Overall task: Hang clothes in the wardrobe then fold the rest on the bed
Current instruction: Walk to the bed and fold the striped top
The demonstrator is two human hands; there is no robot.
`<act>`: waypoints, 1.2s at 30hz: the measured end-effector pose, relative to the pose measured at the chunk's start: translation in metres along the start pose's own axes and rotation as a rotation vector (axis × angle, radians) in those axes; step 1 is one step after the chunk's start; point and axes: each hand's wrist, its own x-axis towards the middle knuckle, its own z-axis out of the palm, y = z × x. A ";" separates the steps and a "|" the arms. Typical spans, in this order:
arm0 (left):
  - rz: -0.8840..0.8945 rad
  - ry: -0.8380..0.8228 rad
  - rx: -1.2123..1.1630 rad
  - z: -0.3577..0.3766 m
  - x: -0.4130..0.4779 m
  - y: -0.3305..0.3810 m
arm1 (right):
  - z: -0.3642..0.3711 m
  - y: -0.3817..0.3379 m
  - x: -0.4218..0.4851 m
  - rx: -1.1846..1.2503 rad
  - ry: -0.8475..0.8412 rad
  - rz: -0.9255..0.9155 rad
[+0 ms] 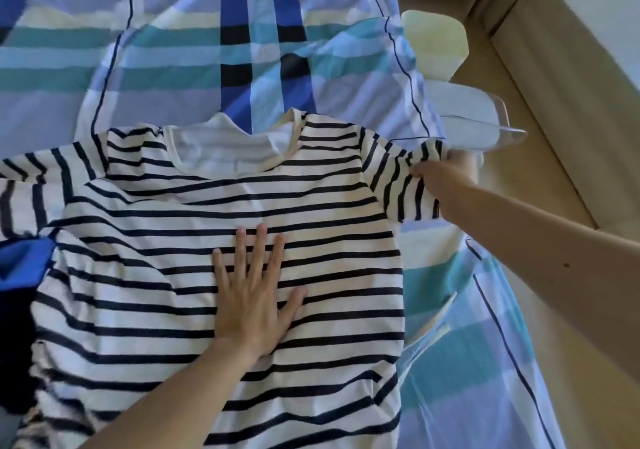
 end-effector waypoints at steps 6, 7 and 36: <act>-0.018 -0.014 0.044 -0.003 0.000 0.002 | 0.027 -0.075 -0.070 -0.187 -0.292 -0.622; -0.020 -0.018 0.050 -0.003 0.001 0.003 | 0.032 -0.072 -0.082 -0.231 -0.331 -0.725; -1.223 0.320 -1.077 -0.154 0.021 -0.287 | 0.122 0.054 -0.085 -1.170 -0.417 -0.690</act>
